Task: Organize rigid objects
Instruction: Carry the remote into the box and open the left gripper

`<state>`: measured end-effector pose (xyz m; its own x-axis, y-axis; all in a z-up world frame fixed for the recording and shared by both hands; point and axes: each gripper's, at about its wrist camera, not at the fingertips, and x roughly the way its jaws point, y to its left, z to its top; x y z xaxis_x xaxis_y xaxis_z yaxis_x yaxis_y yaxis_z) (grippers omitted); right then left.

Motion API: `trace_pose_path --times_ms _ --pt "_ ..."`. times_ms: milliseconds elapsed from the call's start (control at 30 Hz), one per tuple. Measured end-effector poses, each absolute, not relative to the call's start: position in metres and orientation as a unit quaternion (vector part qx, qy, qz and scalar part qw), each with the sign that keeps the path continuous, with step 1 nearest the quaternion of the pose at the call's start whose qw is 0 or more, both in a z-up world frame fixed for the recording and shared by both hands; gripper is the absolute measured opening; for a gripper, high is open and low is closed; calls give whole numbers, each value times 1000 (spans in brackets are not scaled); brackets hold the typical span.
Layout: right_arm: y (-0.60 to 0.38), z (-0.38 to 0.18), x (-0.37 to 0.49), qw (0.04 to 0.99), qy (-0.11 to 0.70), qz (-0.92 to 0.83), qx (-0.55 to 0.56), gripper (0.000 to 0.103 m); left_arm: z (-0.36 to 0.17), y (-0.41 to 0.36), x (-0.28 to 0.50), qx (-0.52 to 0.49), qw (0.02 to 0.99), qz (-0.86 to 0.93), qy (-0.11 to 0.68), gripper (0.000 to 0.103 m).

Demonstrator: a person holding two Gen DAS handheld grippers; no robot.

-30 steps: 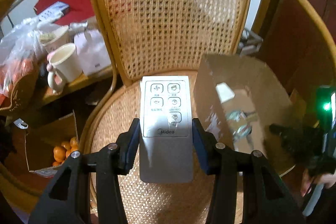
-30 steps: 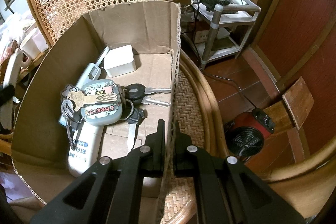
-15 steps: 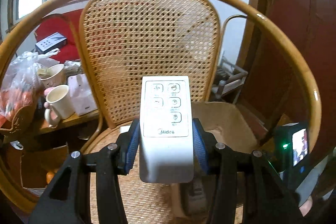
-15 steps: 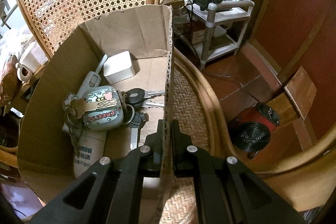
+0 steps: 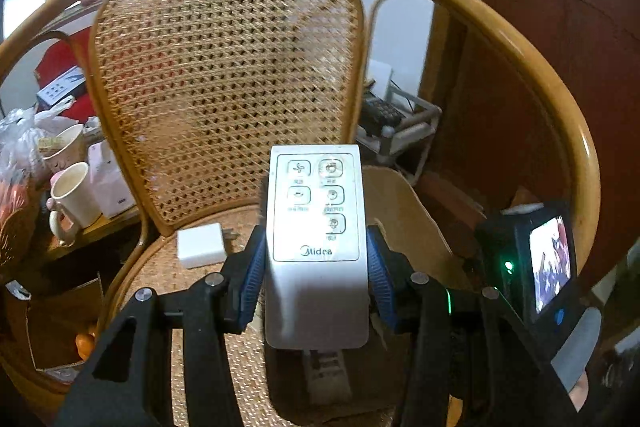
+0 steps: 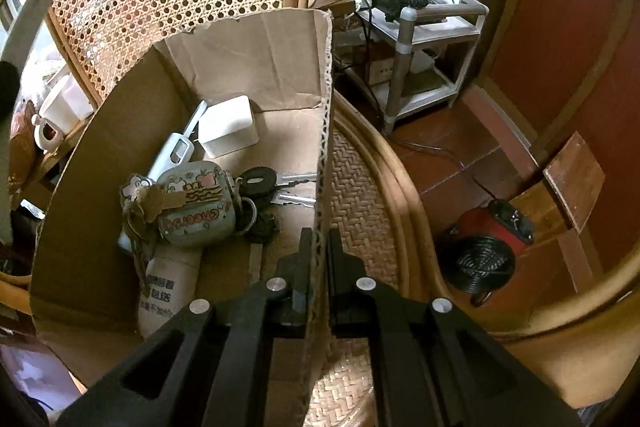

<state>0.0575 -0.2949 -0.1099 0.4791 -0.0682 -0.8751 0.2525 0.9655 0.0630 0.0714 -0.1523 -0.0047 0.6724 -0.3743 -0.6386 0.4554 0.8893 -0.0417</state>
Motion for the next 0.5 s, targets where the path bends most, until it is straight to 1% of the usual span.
trace_pose_path --times_ms 233,500 --pt "-293 -110 58 855 503 -92 86 7 -18 -167 67 105 899 -233 354 47" --pt "-293 -110 59 855 504 -90 81 7 -30 -165 76 113 887 -221 388 47"
